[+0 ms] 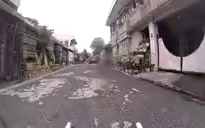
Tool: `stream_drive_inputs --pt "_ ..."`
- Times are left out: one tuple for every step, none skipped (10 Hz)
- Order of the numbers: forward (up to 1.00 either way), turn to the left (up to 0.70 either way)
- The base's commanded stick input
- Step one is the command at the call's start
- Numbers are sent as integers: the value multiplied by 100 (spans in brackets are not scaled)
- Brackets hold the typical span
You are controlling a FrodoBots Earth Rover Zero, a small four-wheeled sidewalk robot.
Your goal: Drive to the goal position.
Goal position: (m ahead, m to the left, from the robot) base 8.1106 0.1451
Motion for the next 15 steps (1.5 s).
stream_drive_inputs --pt "70 0" --pt "70 0" --pt "70 0" --pt "70 0" --pt "70 0" --pt "70 0" --pt "70 0" --pt "70 0" --pt "70 0" --pt "70 0" --pt "70 0" --pt "70 0" --pt "70 0" --pt "70 0" --pt "70 0"
